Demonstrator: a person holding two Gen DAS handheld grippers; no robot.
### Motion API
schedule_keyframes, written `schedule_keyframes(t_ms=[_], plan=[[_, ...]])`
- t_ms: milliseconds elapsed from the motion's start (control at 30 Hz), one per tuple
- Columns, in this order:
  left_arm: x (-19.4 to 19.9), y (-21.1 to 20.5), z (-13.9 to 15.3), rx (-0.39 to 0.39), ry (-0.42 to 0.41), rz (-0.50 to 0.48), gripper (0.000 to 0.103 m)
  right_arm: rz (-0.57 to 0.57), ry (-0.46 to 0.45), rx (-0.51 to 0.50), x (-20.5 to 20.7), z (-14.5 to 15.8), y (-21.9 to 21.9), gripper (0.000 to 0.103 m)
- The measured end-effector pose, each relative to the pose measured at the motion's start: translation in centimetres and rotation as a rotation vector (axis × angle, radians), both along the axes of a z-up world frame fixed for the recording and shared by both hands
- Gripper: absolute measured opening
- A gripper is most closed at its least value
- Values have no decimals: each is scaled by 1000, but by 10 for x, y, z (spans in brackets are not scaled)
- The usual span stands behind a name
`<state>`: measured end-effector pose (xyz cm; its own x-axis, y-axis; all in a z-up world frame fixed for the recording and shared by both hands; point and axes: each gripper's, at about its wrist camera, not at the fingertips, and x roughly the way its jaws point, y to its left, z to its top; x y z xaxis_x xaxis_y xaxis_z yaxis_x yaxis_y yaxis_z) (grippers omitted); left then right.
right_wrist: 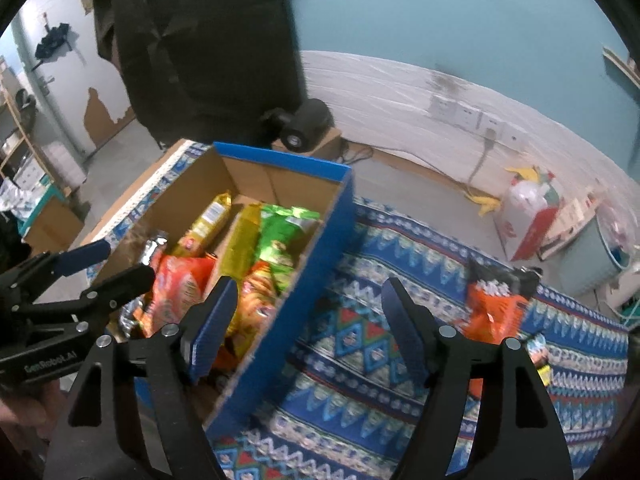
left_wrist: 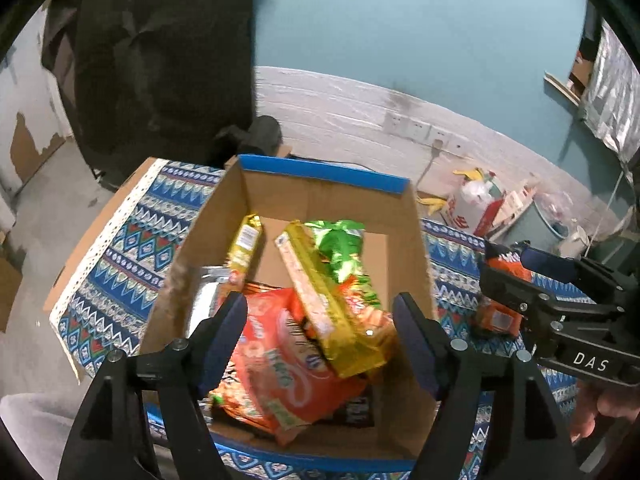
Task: Organize snacks
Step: 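Move both grippers back to the last orange and black bags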
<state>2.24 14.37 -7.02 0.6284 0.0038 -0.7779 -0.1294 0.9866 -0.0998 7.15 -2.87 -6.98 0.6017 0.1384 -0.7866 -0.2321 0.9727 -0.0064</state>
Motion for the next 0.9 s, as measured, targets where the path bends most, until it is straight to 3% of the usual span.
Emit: schedule_keyframes(t_ms=[900], plan=[[26, -146, -14, 92, 63, -259, 80, -188, 27, 1, -48, 5, -150, 75]])
